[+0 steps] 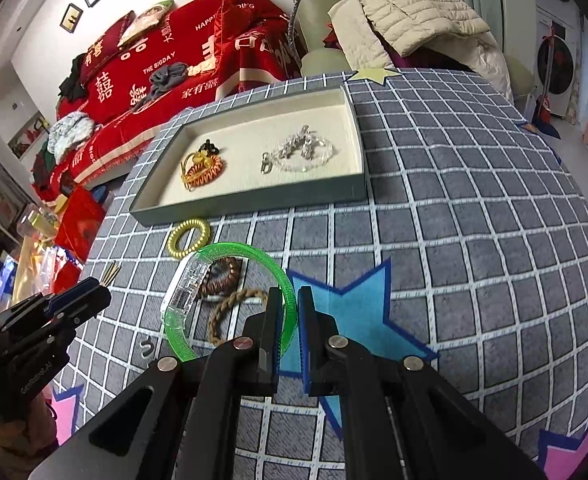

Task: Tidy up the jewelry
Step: 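Carry the hair clip in the left tool while the right tool carries the green bangle to the tray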

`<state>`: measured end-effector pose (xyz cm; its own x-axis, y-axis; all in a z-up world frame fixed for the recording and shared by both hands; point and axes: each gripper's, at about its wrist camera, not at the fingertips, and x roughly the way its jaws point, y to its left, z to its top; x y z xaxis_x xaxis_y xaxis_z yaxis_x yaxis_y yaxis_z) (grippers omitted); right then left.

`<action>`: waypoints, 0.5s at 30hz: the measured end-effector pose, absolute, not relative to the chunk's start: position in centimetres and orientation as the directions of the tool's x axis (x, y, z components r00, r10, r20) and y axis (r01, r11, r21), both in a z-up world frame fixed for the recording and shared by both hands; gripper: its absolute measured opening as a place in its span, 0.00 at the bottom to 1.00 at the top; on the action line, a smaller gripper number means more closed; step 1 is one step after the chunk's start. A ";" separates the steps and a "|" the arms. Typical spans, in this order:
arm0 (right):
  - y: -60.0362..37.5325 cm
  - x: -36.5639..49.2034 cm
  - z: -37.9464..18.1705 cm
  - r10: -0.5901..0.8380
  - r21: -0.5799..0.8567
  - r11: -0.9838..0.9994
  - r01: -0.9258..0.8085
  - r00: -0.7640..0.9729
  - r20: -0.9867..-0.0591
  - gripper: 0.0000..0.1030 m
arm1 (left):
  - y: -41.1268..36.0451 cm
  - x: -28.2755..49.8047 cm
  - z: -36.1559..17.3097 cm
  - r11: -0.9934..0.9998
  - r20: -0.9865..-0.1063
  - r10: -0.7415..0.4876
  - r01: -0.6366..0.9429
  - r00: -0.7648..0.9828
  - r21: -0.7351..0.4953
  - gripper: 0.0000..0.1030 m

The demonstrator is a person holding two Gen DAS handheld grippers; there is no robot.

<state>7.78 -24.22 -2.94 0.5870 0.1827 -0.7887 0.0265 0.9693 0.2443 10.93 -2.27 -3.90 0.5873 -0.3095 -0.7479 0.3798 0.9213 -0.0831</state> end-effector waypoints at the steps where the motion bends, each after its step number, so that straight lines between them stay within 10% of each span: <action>1: -24.3 8.0 -2.7 0.181 0.243 0.970 0.027 0.589 -0.788 0.08 | -2.3 11.1 -3.8 0.921 -0.747 -0.311 0.381 0.588 -0.083 0.39; 15: -25.5 12.5 -0.3 0.167 0.232 0.972 0.029 0.608 -0.776 0.08 | -1.8 15.4 -2.1 0.931 -0.718 -0.302 0.355 0.627 -0.082 0.39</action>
